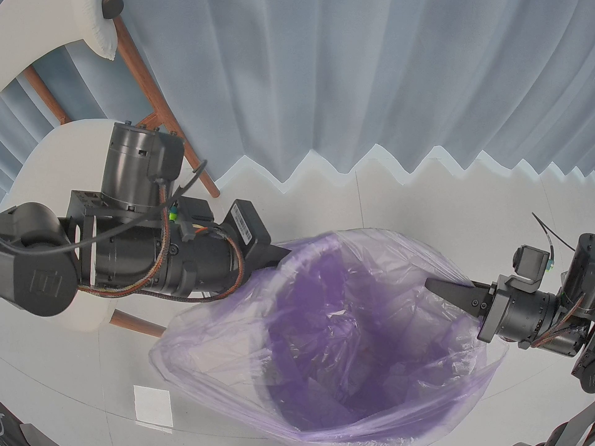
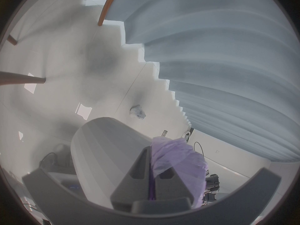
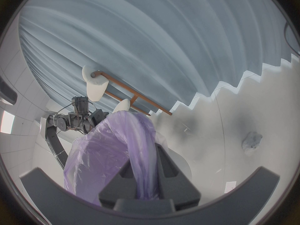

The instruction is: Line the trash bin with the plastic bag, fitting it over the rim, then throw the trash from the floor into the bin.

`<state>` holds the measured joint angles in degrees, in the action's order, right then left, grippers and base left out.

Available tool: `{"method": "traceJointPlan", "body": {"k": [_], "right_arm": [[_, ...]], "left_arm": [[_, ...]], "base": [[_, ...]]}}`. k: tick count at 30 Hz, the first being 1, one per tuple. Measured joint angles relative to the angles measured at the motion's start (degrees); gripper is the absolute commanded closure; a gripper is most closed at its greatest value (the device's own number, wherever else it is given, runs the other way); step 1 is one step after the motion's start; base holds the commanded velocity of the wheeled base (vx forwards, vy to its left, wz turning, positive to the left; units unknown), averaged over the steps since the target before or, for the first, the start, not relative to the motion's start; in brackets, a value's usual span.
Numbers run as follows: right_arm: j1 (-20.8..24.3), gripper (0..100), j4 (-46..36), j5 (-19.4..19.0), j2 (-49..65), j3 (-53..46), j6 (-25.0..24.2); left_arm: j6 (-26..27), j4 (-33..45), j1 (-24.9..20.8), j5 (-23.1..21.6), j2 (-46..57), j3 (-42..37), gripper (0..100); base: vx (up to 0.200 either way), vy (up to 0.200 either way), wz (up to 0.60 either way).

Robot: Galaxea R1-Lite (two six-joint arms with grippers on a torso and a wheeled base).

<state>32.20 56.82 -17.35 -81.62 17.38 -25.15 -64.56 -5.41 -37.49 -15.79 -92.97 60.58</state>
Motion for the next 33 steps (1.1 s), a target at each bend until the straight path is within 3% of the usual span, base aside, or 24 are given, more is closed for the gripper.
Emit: {"method": "traceJointPlan", "body": {"k": [8,9,17,26,33], "right_arm": [[-0.04,100,0.38,-0.02,-0.35,1.77,-1.67],[-0.04,100,0.57,-0.02,-0.38,1.79,-1.76],[-0.45,100,0.77,0.02,-0.68,1.77,-1.83],[-2.01,100,0.84,-0.06,-1.66,2.86,-1.89],[-2.68,100,0.84,-0.11,-2.32,2.82,-1.87]], "left_arm": [[-1.54,-3.43,-0.35,-0.02,-1.55,0.56,100],[-1.56,-3.58,-0.24,0.0,-1.71,0.56,0],[-1.65,-3.8,0.2,2.0,-1.77,-0.27,0],[-3.54,-3.8,6.35,4.77,1.76,-0.44,0],[-6.74,-3.67,8.28,6.07,5.79,-1.18,0]], "base": [[0.0,0.0,0.0],[0.0,0.0,0.0],[0.0,0.0,0.0],[0.0,0.0,0.0],[0.0,0.0,0.0]]}}
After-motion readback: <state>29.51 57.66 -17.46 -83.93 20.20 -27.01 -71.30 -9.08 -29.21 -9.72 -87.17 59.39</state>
